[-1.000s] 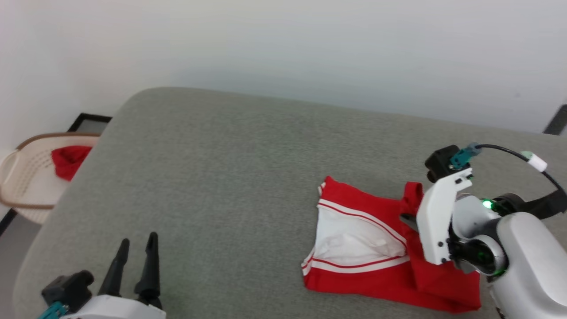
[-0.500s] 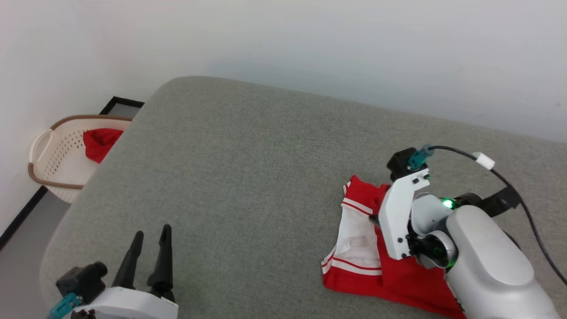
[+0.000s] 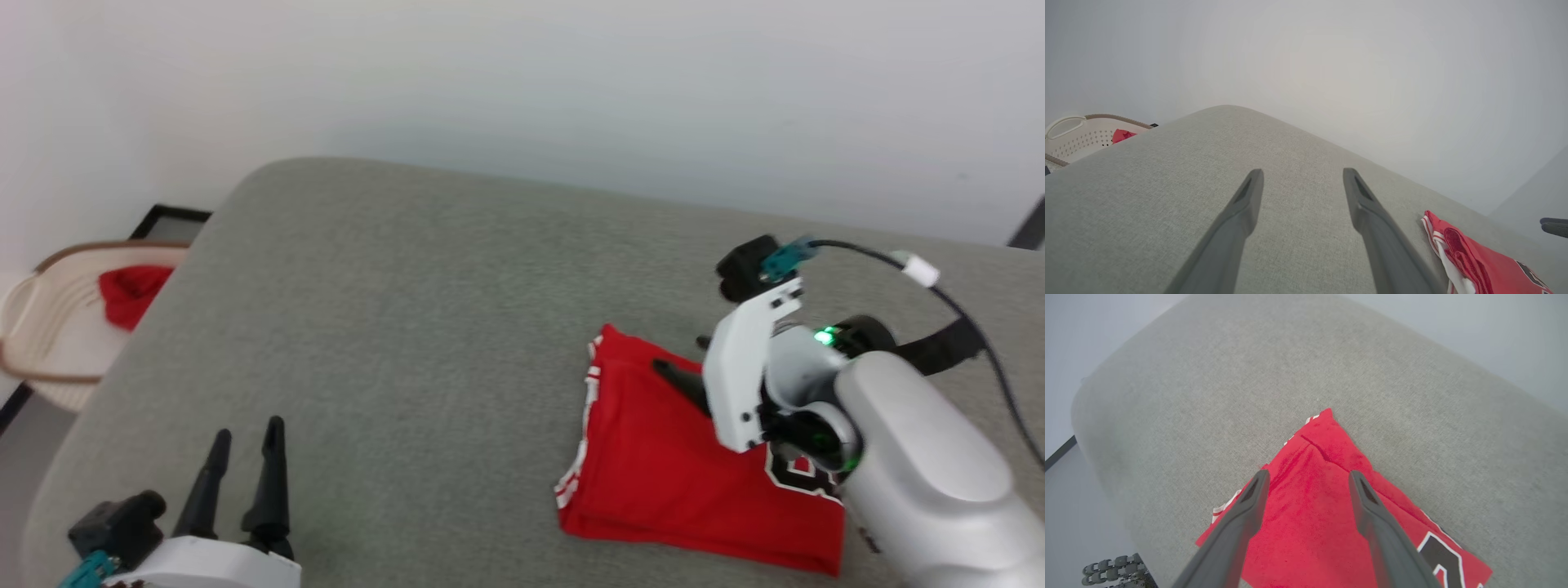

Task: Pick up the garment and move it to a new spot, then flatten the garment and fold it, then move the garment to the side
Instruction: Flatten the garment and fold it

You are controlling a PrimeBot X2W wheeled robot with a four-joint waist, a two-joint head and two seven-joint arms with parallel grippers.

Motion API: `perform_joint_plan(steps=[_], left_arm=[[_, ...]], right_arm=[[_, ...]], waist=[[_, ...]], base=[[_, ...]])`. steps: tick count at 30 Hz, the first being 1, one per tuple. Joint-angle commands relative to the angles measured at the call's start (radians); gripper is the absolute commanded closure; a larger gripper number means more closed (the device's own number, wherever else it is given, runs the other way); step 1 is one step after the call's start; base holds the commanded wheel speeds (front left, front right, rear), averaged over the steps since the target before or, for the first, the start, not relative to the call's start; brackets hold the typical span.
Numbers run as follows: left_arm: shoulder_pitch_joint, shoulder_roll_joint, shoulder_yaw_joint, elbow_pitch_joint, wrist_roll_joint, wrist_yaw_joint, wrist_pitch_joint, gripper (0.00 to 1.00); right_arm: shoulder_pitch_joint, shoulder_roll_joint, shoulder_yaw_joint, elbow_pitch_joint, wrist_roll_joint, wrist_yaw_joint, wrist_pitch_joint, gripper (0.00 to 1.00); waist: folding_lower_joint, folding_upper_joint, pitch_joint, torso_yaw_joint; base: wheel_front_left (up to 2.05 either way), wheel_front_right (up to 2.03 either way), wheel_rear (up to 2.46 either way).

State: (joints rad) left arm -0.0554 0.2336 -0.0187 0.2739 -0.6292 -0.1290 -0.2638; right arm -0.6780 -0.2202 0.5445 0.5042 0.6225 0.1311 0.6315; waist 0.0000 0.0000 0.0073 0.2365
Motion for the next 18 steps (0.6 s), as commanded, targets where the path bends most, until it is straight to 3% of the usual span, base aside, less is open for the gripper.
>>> perform_joint_plan(steps=[1,10,18], left_arm=[[0.011,0.003,0.009,-0.009,0.009,-0.002,0.0,0.0],[0.046,0.004,0.04,-0.054,0.054,0.008,0.0,0.0],[0.07,0.009,0.043,-0.077,0.091,0.019,0.0,0.0]], right_arm=[[0.012,-0.026,0.005,-0.019,0.014,-0.001,-0.019,0.0],[0.106,-0.188,0.007,-0.149,0.021,-0.001,-0.227,0.0],[0.219,-0.271,-0.053,-0.189,-0.032,-0.001,-0.481,0.0]], waist=[[0.0,0.0,-0.013,-0.051],[0.0,0.0,-0.027,-0.197],[0.0,0.0,-0.033,-0.304]], base=[[0.0,0.0,0.0],[0.0,0.0,0.0],[0.0,0.0,0.0]])
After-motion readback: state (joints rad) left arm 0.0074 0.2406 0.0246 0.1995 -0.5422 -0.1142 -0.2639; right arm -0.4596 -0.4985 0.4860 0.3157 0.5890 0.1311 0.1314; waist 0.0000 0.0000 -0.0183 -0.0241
